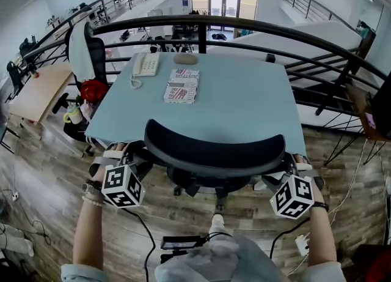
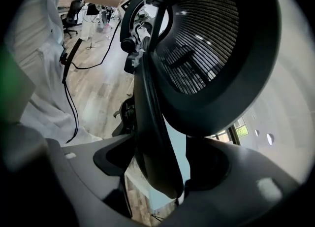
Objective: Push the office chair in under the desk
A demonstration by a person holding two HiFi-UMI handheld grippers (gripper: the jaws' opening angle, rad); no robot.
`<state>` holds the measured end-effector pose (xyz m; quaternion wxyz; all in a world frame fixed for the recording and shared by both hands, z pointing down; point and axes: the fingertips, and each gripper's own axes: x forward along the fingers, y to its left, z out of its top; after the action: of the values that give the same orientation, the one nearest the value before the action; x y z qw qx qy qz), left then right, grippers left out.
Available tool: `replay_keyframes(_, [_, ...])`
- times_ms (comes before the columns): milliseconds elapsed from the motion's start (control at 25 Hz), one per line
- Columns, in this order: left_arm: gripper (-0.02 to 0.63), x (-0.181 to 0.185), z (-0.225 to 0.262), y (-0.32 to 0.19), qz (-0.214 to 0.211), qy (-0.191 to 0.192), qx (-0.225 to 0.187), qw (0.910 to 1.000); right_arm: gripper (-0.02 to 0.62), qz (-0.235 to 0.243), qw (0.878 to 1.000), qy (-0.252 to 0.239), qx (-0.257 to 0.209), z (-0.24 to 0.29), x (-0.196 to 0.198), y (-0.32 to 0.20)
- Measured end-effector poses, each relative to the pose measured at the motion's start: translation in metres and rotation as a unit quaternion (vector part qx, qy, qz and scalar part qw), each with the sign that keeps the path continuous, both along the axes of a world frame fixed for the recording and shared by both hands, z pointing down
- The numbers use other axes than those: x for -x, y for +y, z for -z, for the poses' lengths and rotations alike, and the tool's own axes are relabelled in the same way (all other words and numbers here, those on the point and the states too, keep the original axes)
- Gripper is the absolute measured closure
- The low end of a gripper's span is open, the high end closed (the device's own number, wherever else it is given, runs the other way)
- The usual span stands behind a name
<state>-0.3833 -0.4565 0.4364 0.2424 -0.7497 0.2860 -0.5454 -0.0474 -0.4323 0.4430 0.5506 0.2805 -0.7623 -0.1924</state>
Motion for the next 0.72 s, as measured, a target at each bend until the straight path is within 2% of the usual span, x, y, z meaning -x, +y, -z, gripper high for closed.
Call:
replay_keyframes(160, [0.378, -0.003, 0.018, 0.007, 0.01, 0.013, -0.032, 0.9993, 0.278, -0.005, 1.0, -0.003, -0.013, 0.01, -0.001, 0.01])
replay_keyframes(360, [0.379, -0.019, 0.039, 0.025, 0.017, 0.076, -0.052, 0.9956, 0.278, -0.007, 0.999, -0.021, -0.032, 0.026, 0.004, 0.029])
replay_keyframes(560, [0.38, -0.044, 0.054, 0.048, 0.004, 0.136, -0.062, 0.9887, 0.288, -0.01, 0.996, -0.072, -0.051, 0.043, 0.02, 0.048])
replay_keyframes(720, [0.383, -0.063, 0.065, 0.066, -0.002, 0.201, -0.063, 0.9775, 0.396, -0.026, 0.989, -0.129, -0.068, 0.053, 0.031, 0.06])
